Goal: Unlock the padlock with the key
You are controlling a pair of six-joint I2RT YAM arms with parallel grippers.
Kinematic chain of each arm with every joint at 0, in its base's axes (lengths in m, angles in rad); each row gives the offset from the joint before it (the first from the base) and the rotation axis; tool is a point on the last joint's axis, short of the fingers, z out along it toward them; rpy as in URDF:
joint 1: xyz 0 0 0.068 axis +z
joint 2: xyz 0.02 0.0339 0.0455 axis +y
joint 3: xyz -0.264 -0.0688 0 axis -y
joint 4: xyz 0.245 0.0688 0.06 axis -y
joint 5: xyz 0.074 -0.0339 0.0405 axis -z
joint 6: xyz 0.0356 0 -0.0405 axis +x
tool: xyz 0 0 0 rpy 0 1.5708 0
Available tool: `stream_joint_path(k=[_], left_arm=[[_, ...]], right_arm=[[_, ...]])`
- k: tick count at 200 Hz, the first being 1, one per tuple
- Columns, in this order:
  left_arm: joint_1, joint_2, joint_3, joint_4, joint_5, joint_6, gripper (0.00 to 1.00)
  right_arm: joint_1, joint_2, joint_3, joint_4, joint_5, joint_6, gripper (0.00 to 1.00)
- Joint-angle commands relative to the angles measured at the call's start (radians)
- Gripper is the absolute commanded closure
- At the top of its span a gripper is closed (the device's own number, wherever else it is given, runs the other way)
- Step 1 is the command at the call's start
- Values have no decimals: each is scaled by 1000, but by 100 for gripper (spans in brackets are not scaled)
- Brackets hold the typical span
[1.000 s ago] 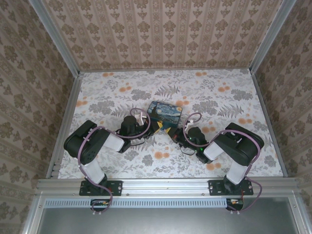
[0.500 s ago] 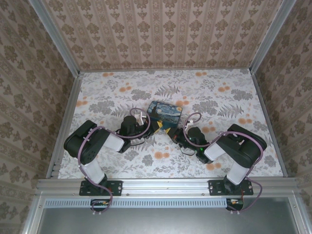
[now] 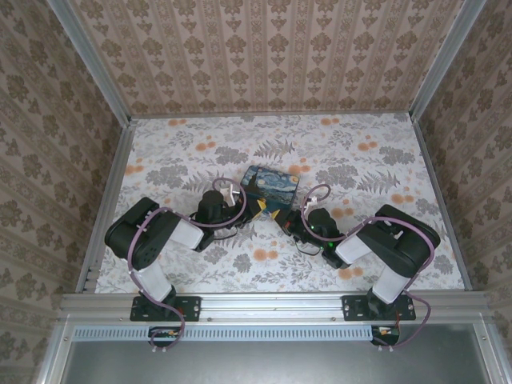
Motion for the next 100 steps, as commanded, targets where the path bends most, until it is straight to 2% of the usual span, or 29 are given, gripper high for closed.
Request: stream_joint_path(k=[1, 58, 100], left_arm=[[0, -8, -9, 33, 4, 10, 100], [-16, -42, -6, 37, 1, -35, 100], [-31, -59, 2, 36, -8, -67, 100]], right_arm=[[5, -16, 22, 27, 27, -21, 100], [6, 42, 37, 130, 24, -5, 100], [11, 42, 54, 142, 8, -19, 100]])
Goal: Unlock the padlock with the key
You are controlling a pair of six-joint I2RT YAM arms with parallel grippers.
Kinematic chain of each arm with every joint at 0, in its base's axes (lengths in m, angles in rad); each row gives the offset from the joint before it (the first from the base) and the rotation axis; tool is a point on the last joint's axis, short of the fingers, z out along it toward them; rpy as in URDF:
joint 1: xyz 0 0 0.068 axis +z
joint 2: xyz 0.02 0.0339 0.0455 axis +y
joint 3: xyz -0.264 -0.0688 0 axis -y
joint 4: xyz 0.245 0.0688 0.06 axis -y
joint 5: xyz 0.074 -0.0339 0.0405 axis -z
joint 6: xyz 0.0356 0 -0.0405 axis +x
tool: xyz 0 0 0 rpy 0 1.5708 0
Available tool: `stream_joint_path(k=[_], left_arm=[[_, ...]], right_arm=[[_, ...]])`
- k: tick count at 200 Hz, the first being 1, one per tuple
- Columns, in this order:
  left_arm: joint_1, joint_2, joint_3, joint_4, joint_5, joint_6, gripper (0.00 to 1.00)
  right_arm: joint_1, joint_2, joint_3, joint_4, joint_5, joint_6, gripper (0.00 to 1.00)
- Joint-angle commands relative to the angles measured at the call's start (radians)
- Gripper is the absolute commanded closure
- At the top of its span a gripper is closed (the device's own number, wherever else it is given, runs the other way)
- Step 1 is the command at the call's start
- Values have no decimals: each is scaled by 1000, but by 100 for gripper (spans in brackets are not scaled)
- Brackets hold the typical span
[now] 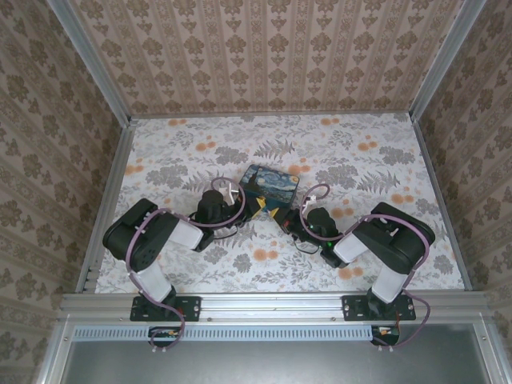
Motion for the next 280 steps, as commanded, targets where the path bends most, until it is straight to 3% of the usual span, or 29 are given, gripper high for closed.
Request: stream_joint_path(k=[1, 81, 198, 250, 280], left_arm=[[-25, -36, 2, 40, 29, -30, 100], [-44, -7, -4, 140, 36, -102, 100], [-45, 9, -26, 175, 65, -111, 100], [-46, 12, -23, 185, 45, -129, 100], [-52, 9, -18, 197, 28, -155, 100]], right_arm=[[11, 3, 37, 87, 7, -20, 100], [-17, -15, 45, 93, 4, -78, 100], [-136, -14, 82, 38, -199, -177, 100], [-107, 44, 101, 95, -196, -60, 100], [-63, 51, 100, 99, -135, 4, 100]])
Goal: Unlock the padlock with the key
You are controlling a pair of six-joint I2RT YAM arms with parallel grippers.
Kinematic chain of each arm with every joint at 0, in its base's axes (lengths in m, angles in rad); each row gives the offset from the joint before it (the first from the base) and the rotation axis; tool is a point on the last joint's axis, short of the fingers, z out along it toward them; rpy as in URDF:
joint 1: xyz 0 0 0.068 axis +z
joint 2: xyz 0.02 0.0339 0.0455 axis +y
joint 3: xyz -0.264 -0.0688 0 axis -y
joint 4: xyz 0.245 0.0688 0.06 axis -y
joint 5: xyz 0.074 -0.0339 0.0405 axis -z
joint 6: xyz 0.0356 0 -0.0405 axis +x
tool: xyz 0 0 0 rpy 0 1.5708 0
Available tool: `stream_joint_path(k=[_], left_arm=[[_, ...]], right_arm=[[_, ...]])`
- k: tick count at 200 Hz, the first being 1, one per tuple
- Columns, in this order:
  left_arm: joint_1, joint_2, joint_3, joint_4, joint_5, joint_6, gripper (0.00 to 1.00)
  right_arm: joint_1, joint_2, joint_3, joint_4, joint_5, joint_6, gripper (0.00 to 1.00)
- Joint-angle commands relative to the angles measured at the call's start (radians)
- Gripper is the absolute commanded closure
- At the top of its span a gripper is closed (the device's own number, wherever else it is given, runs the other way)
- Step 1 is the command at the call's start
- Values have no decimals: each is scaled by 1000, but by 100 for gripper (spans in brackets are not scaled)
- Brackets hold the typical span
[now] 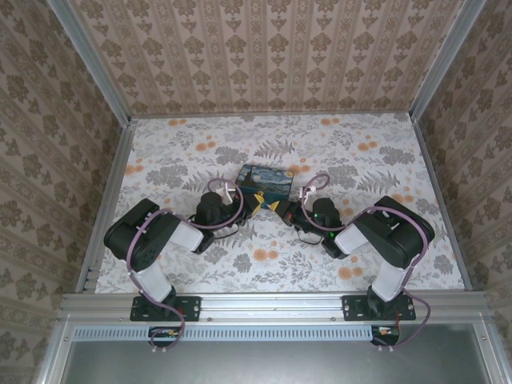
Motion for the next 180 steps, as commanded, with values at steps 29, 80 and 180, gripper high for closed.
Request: stream_joint_path(k=[29, 80, 180], left_arm=[[-47, 0, 3, 122, 85, -64, 100], [-57, -36, 11, 119, 81, -91, 100], [-58, -30, 1, 113, 96, -73, 100]], right_arm=[[50, 11, 29, 86, 130, 138, 100], [11, -6, 37, 80, 138, 126, 100], [-50, 54, 134, 53, -53, -4, 100]])
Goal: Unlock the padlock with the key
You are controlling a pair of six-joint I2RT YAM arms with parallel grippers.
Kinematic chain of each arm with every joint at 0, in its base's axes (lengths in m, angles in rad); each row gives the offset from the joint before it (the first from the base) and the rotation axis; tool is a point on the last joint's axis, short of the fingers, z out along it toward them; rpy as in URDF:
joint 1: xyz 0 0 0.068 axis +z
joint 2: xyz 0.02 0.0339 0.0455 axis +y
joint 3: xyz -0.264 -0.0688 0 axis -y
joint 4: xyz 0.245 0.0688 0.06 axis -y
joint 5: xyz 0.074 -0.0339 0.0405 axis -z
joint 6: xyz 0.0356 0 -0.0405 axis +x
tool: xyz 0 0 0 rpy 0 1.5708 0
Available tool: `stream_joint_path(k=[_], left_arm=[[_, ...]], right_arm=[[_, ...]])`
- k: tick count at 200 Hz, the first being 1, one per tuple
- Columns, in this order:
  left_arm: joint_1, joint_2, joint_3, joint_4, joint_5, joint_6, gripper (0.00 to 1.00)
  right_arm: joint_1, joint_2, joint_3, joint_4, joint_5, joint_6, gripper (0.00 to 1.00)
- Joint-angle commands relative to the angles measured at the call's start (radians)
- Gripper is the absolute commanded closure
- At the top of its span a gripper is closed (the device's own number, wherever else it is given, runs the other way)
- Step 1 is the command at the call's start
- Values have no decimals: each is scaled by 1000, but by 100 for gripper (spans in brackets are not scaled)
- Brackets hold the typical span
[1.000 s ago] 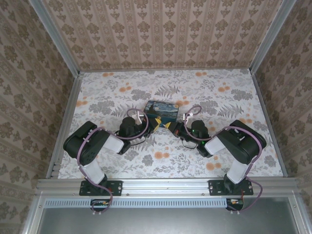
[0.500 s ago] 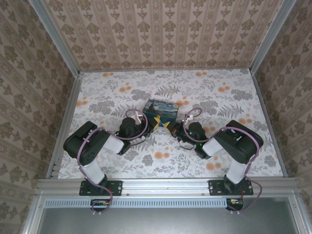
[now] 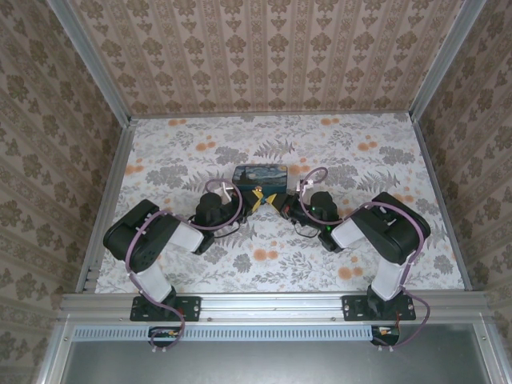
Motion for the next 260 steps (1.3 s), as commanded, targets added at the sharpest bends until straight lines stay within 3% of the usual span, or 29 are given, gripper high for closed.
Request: stream_joint_path(k=[1, 77, 164, 207, 260], left_arm=[[-46, -20, 3, 66, 160, 20, 100], [-50, 13, 18, 21, 165, 76, 100], [-54, -17, 55, -235, 217, 249, 100], [-54, -40, 67, -305, 215, 303, 100], [-56, -35, 65, -291, 209, 319, 100]], right_arm=[[-15, 18, 54, 56, -2, -14, 100], [-2, 57, 82, 70, 55, 160, 100], [3, -31, 92, -220, 93, -114, 100], [3, 114, 109, 93, 50, 145, 100], [9, 68, 126, 96, 83, 260, 100]])
